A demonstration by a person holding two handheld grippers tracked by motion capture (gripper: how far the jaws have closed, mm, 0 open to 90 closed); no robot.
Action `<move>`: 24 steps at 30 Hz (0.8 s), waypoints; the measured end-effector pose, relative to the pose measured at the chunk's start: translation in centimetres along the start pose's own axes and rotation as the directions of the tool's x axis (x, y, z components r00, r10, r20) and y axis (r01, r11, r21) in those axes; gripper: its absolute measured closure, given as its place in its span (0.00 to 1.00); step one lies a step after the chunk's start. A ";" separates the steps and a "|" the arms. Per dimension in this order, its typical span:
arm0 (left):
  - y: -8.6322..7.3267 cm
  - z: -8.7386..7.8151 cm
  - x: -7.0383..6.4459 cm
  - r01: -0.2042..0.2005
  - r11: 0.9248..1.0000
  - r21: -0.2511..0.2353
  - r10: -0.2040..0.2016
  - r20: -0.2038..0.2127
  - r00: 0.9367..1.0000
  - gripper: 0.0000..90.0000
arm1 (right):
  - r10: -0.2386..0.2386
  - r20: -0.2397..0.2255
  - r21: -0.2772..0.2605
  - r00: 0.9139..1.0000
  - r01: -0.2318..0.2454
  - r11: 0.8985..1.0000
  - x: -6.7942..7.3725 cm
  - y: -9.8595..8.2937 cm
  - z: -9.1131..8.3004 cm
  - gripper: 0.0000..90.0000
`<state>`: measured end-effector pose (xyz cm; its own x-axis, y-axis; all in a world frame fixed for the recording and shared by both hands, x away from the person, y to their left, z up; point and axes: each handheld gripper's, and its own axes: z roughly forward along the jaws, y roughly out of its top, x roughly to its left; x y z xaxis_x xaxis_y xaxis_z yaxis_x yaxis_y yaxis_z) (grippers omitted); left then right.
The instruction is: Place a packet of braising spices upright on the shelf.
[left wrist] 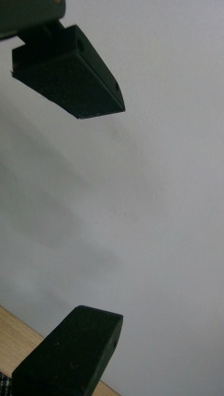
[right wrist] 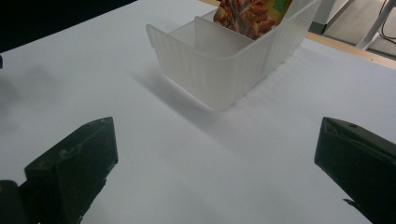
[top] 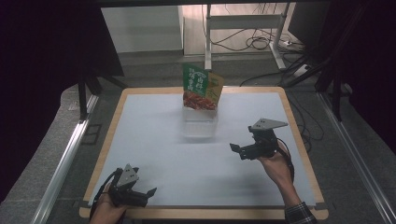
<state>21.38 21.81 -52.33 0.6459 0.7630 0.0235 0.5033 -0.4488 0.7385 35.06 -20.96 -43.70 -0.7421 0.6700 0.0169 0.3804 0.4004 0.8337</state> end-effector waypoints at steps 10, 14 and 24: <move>0.0 0.0 0.0 0.001 1.000 -0.001 -0.001 -0.001 1.000 0.03 | -0.012 0.015 -0.017 1.000 0.012 1.000 0.6 -1.5 -1.6 0.00; 0.0 0.0 0.0 0.001 1.000 -0.001 -0.001 0.000 1.000 0.03 | -0.016 0.018 -0.034 1.000 0.016 0.999 1.0 -2.1 -2.2 0.00; 0.0 0.1 -0.1 -0.004 1.000 0.003 0.004 -0.002 1.000 0.03 | -0.008 0.037 -0.023 0.999 0.009 1.000 1.4 -4.4 -3.4 0.00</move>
<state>21.38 21.73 -52.35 0.6471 0.7619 0.0280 0.5023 -0.4537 0.7361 30.48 -23.95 -45.47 -0.7244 0.6893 -0.0099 0.3613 0.3918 0.8461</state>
